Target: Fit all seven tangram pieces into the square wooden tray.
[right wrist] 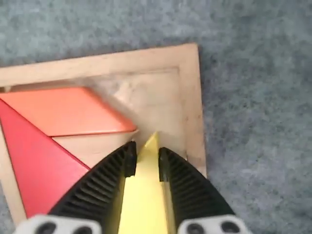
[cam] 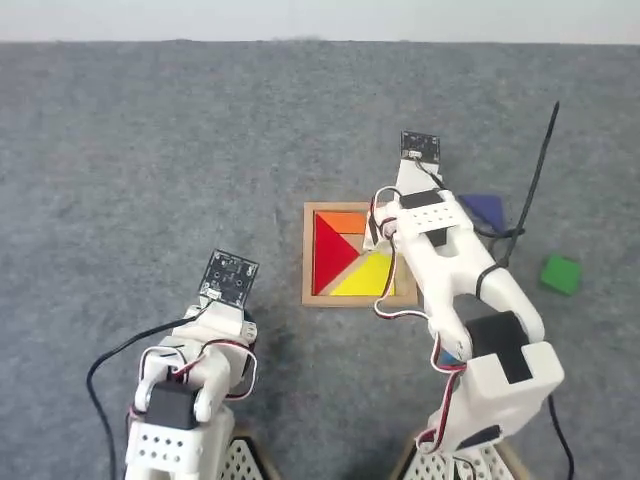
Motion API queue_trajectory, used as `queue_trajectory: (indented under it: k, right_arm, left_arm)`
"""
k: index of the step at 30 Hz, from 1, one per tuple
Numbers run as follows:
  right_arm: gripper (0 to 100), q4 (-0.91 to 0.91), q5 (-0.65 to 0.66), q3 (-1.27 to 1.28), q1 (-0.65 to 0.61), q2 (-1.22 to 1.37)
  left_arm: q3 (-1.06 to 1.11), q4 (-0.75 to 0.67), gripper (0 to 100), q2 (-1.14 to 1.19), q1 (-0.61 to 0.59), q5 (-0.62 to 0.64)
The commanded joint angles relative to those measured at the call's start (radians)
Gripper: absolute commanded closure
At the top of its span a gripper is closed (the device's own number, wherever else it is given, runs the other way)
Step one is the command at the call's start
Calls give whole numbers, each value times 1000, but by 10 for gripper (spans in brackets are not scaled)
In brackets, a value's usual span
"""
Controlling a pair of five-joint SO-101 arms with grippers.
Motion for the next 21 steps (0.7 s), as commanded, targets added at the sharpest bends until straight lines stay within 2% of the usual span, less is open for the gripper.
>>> queue_trajectory:
  k: [1,5,15,21]
  right_arm:
    - [992,-5,-2,-6,-1,-107]
    - [992,4,55,-3,-28,-165]
    - [992,-5,143,0,-216,-173]
    - [992,-24,201,-40,-246,-173]
  left_arm:
    - [-12,5,987,-21,-5,5]
    - [-12,5,987,-21,-5,5]
    - [-12,5,987,-21,-5,5]
    - [-12,5,987,-21,-5,5]
